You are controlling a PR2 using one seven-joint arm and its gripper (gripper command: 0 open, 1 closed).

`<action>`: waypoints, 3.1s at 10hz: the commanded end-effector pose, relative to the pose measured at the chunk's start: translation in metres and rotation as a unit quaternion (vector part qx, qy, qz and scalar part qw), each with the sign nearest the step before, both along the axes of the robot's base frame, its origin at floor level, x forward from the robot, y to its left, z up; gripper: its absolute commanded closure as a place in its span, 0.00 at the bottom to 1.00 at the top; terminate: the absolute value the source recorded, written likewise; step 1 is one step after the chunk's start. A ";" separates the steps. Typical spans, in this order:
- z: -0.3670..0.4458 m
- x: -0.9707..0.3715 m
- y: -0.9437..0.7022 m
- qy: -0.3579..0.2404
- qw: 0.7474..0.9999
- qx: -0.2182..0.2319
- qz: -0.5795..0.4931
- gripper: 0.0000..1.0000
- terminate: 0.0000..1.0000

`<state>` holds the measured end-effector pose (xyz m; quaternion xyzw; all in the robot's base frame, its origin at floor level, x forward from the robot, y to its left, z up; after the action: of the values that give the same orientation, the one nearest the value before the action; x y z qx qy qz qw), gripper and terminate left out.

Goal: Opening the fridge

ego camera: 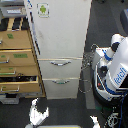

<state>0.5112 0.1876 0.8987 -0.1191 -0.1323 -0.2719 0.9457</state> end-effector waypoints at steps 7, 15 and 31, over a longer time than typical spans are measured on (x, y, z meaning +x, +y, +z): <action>0.120 0.258 0.026 0.022 0.969 0.154 0.192 0.00 0.00; 0.172 0.352 0.081 0.026 0.962 0.133 0.236 0.00 0.00; 0.205 0.411 0.078 0.092 0.954 0.019 0.284 1.00 0.00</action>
<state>0.9272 0.2646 1.1085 -0.0791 -0.0649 0.0276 0.9944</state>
